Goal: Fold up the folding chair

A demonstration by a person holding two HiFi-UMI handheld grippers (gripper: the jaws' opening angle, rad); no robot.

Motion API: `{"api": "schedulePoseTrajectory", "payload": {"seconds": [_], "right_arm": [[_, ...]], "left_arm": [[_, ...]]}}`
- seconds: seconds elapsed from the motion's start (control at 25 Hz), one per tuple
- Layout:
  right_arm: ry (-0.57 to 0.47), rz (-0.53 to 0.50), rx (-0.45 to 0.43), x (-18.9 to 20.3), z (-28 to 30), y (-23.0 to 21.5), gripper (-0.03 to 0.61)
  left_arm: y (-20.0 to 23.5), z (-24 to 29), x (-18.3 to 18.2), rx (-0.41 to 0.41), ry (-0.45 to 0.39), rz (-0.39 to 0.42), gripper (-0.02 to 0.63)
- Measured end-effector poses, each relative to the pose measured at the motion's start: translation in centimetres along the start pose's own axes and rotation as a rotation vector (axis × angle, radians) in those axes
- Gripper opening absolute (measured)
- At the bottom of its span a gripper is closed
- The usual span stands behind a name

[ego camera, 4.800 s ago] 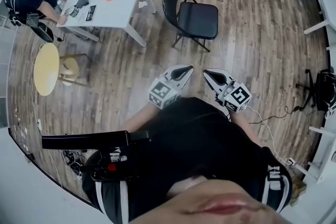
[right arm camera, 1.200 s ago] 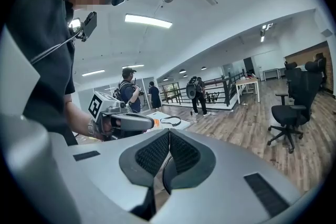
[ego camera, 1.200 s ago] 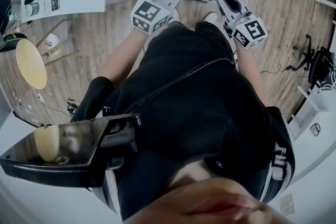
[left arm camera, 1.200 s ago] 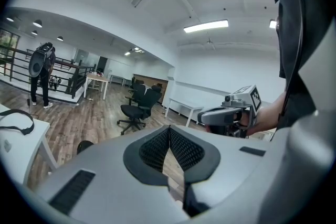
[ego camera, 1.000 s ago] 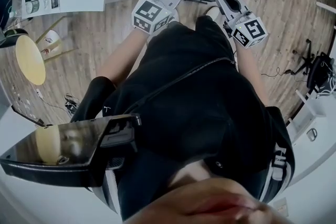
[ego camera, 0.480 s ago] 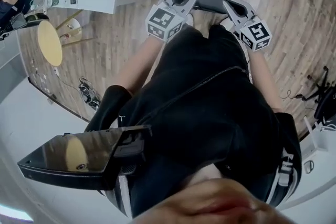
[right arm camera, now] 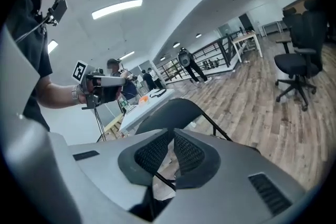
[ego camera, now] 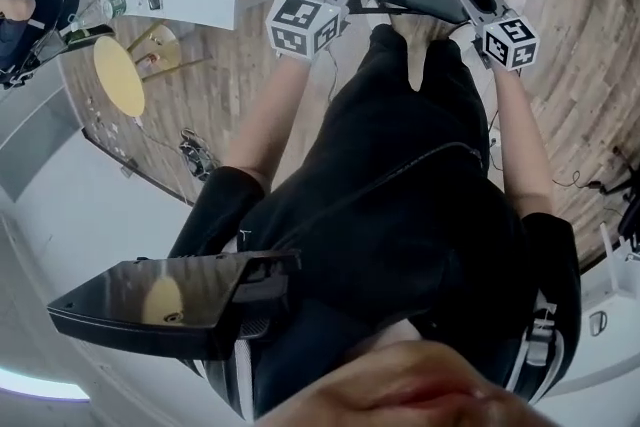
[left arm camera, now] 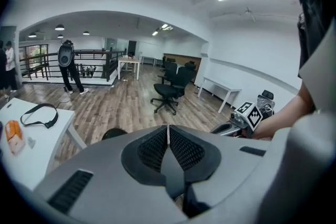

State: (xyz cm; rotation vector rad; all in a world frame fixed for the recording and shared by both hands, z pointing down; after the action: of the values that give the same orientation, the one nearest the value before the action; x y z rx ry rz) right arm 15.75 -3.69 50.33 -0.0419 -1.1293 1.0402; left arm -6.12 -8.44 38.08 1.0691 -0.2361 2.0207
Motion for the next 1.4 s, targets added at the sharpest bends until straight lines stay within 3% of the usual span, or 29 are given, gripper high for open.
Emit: {"api": "schedulePoseTrajectory", "payload": {"seconds": [0.12,0.28,0.36,0.64,0.72,0.84,1.0,1.24,1.4], "right_arm": [[0.036,0.128,0.040,3.8,2.3,-3.4,0.014],[0.106,0.198,0.104,8.7,5.0,-8.1,0.014],[0.130,0.252,0.126,11.5,5.8,-10.3,0.014],[0.125,0.502,0.203,20.1,6.6,-18.1,0.021],[0.149,0.574,0.216,23.0,6.6,-20.3,0.059],[0.196,0.674,0.207,27.7,7.5,-23.4,0.164],[0.151,0.761,0.180,31.5,9.0,-26.9,0.270],[0.041,0.836,0.118,34.2,11.1,-30.5,0.317],[-0.004,0.840,0.026,34.6,12.4,-32.0,0.322]], "left_arm": [[5.2,1.2,2.3,-0.051,0.119,-0.033,0.011],[11.3,2.7,5.6,-0.122,0.242,-0.082,0.155],[13.3,3.6,7.5,-0.138,0.299,-0.113,0.183],[18.2,6.0,12.3,-0.215,0.425,-0.135,0.210],[18.8,7.0,13.7,-0.221,0.462,-0.145,0.212],[19.5,8.8,15.4,-0.211,0.469,-0.160,0.212],[19.7,10.4,15.8,-0.184,0.454,-0.196,0.212],[18.9,12.2,16.9,-0.098,0.567,-0.198,0.182],[18.7,12.6,16.9,-0.048,0.583,-0.234,0.150]]}}
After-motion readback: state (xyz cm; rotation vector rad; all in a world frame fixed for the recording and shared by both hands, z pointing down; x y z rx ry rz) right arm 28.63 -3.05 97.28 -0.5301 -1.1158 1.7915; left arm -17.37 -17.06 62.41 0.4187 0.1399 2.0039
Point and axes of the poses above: the fingertips, and each gripper's own axes: z forward along the fingers, y to its left, x out of its underside, the point moved 4 cm from there along -z, backward along the fingers, and after that the axes turned 4 degrees about y, right-handed, at the moved point
